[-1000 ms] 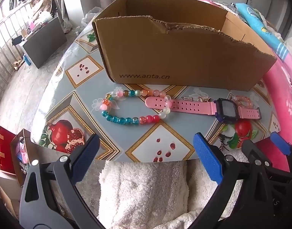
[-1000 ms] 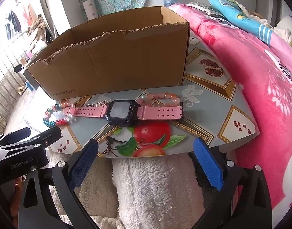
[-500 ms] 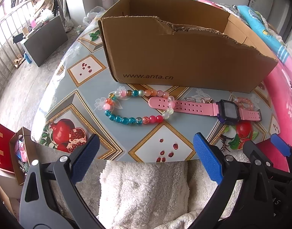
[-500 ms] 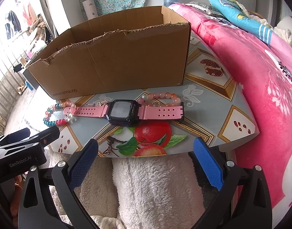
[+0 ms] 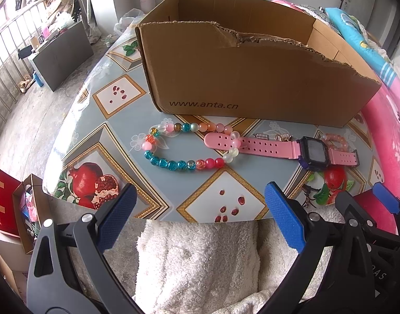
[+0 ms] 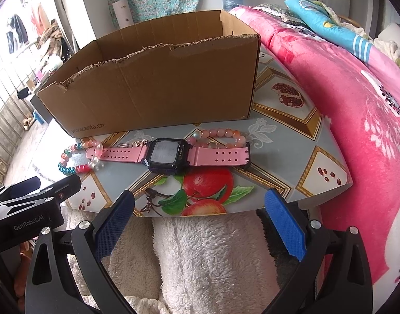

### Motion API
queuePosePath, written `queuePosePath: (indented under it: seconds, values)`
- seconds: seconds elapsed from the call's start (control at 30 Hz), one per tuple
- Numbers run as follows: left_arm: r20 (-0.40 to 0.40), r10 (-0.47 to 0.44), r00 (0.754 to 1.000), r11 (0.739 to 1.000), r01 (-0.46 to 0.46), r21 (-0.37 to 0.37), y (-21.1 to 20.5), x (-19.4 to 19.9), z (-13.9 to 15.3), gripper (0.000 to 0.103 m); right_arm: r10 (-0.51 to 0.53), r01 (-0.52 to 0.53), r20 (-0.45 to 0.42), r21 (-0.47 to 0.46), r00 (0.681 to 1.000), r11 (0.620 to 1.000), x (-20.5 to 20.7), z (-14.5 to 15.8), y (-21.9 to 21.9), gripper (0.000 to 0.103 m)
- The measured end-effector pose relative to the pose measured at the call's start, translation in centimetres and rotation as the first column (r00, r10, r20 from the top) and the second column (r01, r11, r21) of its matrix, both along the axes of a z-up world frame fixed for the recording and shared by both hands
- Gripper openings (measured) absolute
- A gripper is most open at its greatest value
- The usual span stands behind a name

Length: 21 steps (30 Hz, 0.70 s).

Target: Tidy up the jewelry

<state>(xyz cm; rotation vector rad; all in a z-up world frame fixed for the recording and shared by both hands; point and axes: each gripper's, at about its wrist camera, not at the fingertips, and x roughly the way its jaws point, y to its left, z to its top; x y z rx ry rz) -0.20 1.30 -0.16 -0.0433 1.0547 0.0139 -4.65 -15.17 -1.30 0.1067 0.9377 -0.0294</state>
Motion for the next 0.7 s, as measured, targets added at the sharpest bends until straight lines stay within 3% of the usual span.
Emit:
queuePosePath:
  seconds: [0.7]
  values:
    - [-0.001, 0.001, 1.0, 1.0, -0.001, -0.001, 0.05, -0.12, -0.02, 0.095, 0.001, -0.001, 0.001, 0.002, 1.0, 1.0, -0.06, 0.25, 0.08, 0.098]
